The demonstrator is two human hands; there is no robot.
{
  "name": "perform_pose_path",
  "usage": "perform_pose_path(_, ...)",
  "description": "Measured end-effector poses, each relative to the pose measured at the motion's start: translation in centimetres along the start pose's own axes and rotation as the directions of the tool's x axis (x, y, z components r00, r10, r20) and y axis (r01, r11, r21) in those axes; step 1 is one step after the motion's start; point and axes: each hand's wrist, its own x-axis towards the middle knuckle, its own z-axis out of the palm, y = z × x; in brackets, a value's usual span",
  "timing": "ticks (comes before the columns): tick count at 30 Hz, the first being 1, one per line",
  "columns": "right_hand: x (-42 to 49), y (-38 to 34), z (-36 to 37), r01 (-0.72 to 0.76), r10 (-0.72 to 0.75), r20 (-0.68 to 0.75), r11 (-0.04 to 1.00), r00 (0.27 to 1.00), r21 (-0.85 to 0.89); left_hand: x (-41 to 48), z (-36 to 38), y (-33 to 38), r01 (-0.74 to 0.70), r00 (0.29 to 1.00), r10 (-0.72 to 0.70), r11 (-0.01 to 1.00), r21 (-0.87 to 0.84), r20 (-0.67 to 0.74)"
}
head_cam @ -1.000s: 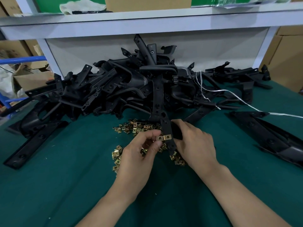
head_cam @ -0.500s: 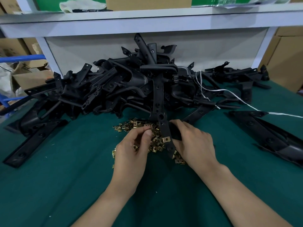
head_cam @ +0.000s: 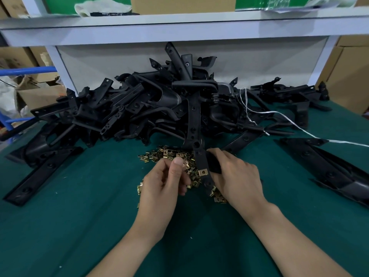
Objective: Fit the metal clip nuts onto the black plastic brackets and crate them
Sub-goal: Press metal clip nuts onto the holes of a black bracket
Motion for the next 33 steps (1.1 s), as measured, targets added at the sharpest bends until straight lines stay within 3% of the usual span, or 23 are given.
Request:
perform_pose_path(10, 0.1, -0.1, -0.1, -0.009, 0.008, -0.027, 0.999, 1.000, -0.041, 0.0, 0.1, 0.2, 0.009, 1.000, -0.009, 1.000, -0.020, 0.005)
perform_pose_path(18, 0.5, -0.9, -0.3, -0.047, 0.022, -0.255, 0.995, 0.967, -0.092, -0.1, 0.3, 0.3, -0.021, 1.000, 0.021, 1.000, 0.005, 0.010)
perform_pose_path(23, 0.6, -0.8, -0.8, -0.061, 0.077, -0.263, 0.996, 0.962, 0.068, 0.0, 0.3, 0.3, -0.030, 0.999, 0.030, 0.999, 0.026, 0.011)
perform_pose_path(26, 0.8, 0.0, -0.6, -0.154, 0.177, -0.102, 0.967, 0.979, 0.202, -0.1, 0.3, 0.4, -0.027, 1.000, 0.026, 0.999, 0.021, 0.016)
perform_pose_path(33, 1.4, 1.2, -0.8, -0.178, 0.273, -0.072, 0.782, 0.959, 0.598, -0.1, 0.2, 0.3, -0.025, 0.999, 0.024, 0.999, 0.041, 0.031)
